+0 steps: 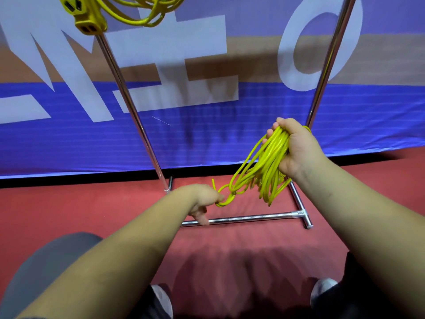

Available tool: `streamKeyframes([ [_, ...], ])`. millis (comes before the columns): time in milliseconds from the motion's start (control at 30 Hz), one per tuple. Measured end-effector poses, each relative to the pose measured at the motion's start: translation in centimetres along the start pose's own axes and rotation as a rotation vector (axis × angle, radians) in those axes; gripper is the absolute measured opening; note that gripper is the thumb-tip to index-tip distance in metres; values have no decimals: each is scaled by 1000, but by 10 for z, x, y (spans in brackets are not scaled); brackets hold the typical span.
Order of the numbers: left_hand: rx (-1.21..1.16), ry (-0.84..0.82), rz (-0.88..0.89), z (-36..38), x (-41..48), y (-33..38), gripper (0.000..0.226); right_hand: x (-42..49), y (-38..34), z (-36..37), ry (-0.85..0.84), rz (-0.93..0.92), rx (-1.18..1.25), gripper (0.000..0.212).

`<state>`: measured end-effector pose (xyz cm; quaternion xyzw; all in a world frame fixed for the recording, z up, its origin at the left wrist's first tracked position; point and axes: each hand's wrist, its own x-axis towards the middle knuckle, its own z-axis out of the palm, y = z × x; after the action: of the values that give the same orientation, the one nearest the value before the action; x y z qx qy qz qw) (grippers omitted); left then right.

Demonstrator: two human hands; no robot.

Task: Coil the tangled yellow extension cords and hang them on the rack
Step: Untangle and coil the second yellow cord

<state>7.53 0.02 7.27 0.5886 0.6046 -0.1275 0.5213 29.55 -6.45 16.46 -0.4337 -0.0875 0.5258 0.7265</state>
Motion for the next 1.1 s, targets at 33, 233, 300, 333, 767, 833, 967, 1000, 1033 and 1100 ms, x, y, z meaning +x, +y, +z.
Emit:
streamKeyframes([
  [33,-157,-18,36,5,4,-3,42,0,0,-1,7,9,-1,15],
  [233,-625,19,242,-13,17,-1,104,2,-4,-2,-4,40,7,21],
  [300,-550,-32,263,-19,9,-1,104,1,-3,-2,-7,31,-15,23],
  [333,-469,-46,273,-21,5,0,102,2,-3,-3,-3,27,-30,23],
  [767,-351,102,267,-18,5,1,79,10,-1,-16,-6,40,-106,17],
  [833,-485,152,276,-20,7,3,72,11,-1,-15,4,24,-105,17],
  [967,-589,189,279,-22,7,5,45,10,-2,-12,10,-3,-78,20],
  [1000,-598,200,280,-23,7,5,37,10,-1,-12,11,-1,-79,19],
  [1033,-593,208,283,-24,6,6,30,9,-1,-12,10,-1,-79,19],
  [1100,-541,218,284,-26,5,5,20,8,0,-12,20,-3,-77,19],
])
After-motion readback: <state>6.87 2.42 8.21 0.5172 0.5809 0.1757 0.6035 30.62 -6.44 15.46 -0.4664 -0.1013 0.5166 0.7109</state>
